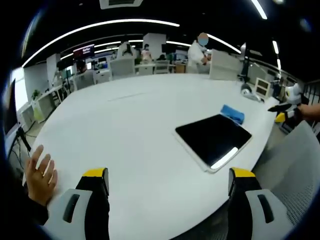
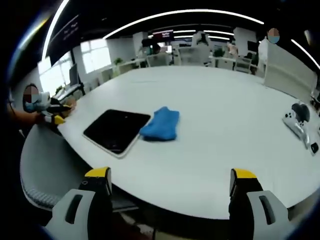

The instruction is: Wipe the mirror surface with the cleaning cloth until all visible marks leave the cleaned area.

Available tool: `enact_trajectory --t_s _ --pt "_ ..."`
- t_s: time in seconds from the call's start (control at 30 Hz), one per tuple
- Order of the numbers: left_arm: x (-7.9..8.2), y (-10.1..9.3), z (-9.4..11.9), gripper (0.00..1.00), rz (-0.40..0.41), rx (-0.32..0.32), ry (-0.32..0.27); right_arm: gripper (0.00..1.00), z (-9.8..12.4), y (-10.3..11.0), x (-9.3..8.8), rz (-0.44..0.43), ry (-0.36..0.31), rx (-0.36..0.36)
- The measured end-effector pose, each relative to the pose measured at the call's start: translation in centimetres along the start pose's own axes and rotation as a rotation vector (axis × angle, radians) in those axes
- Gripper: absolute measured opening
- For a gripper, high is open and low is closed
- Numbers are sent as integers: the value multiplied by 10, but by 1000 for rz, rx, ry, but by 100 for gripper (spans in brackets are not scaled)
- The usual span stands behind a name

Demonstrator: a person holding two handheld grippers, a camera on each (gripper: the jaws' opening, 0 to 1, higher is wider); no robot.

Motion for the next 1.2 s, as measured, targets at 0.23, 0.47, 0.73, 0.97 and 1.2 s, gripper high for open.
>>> enact_trajectory --t_s 0.23,0.47,0.73,0.97,1.2 --pt "-1 0 0 100 1 -2 3 97 3 -4 -1 -32 -5 -10" --pt "-1 0 0 100 -4 -3 5 96 3 -4 -1 -32 0 -10" --pt "0 0 0 100 -3 -3 -1 95 1 -3 -1 -32 9 -3" --pt "-1 -1 0 100 -1 -6 5 95 -1 -5 1 -31 14 -1" --pt "-2 -1 -1 100 -9 -6 8 93 -3 -4 3 -38 11 -3"
Point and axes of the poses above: the point that each gripper's makers call its tool centre point, and the gripper's own axes: z roughly backward along the fingers, y roughly to its left, x roughly out of its top, the point moved 1 cm from there along z, roughly backward along the fingers, and after that the axes turned 6 degrees about z, right-handed, at the moved point
